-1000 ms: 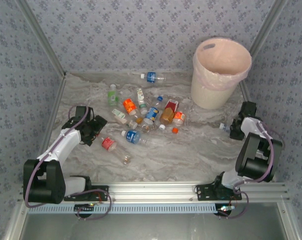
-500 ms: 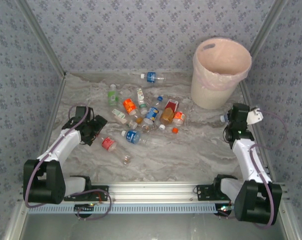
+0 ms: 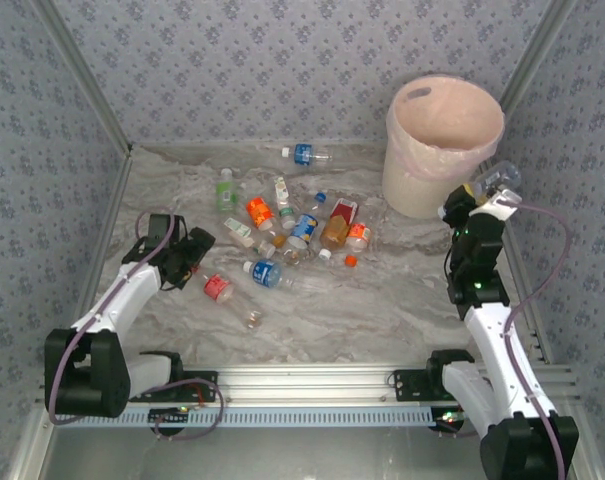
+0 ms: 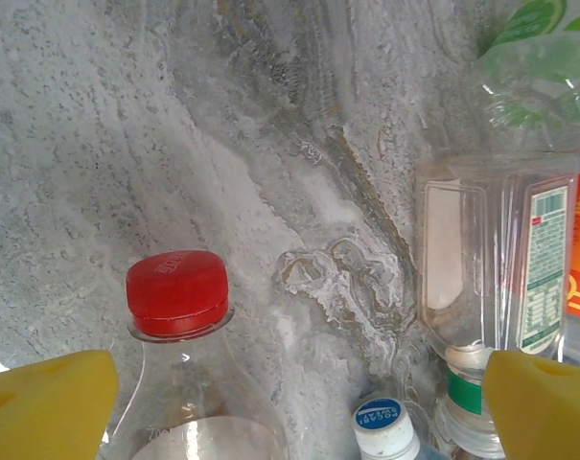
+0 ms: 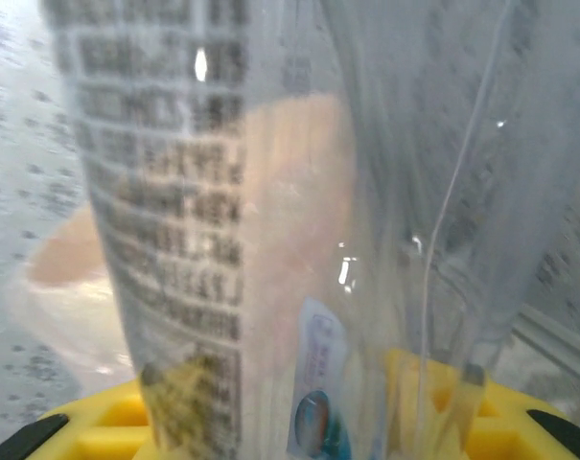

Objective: Put the plastic bottles in the bin

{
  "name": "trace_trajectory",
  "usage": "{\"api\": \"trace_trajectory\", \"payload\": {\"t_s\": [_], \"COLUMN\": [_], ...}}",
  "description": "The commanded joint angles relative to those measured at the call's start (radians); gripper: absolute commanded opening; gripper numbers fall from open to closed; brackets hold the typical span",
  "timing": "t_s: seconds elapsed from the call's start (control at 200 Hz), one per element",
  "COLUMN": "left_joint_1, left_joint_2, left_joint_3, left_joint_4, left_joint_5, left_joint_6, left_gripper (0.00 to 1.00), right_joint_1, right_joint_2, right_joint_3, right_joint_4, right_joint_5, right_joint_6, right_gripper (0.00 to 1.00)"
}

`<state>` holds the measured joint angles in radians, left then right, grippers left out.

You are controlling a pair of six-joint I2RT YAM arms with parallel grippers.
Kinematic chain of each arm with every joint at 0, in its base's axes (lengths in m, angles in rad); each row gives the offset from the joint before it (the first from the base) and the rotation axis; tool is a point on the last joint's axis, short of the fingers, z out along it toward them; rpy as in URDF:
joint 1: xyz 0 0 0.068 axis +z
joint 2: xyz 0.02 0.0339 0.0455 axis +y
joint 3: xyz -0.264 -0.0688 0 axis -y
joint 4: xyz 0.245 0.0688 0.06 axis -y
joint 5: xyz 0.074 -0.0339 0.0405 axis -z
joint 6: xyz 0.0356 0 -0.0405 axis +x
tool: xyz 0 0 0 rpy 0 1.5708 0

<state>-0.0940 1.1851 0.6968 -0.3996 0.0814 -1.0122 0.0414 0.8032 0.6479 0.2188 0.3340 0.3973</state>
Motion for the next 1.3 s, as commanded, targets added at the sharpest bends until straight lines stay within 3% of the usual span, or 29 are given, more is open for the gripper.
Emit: {"api": "trace_trajectory", "payload": {"t_s": [0.0,0.32,0.565,0.754,1.149,1.294], "left_joint_1": [-0.001,-0.001,0.000,0.006,0.020,0.022], "left_joint_2": [-0.022,-0.015,-0.042,-0.080,-0.132,-0.136], "left_joint_3": [-0.014,-0.006,-0.011,-0.025,-0.054,-0.055], "left_joint_4": [0.016,0.007,-0.024,-0.045,-0.054,-0.058], "left_joint_5": [-0.013,-0.018,-0.031,-0.050,-0.059,-0.056], "left_joint_6": [-0.014,-0.016,-0.014,-0.008,-0.019,-0.023], "left_gripper": [0.98,0.98,0.98,0.98,0.98,0.98], "right_joint_1": [0.009,0.013,0.016,-0.001,-0.112,-0.120], "right_joint_2": [-0.027,0.117,0.347,0.475,0.759,0.843], "right_joint_3": [0.085,0.359,0.630,0.781,1.152,1.230], "right_joint_4": [0.051,-0.086,-0.237,-0.356,-0.716,-0.770], "right_joint_5": [-0.122,-0.363,-0.335,-0.191,-0.241,-0.230], "right_joint_6": [-0.131,-0.169,-0.190,-0.187,-0.289,-0.373], "right_gripper": [0.33,0.33,0.36,0.37,0.37,0.40]}}
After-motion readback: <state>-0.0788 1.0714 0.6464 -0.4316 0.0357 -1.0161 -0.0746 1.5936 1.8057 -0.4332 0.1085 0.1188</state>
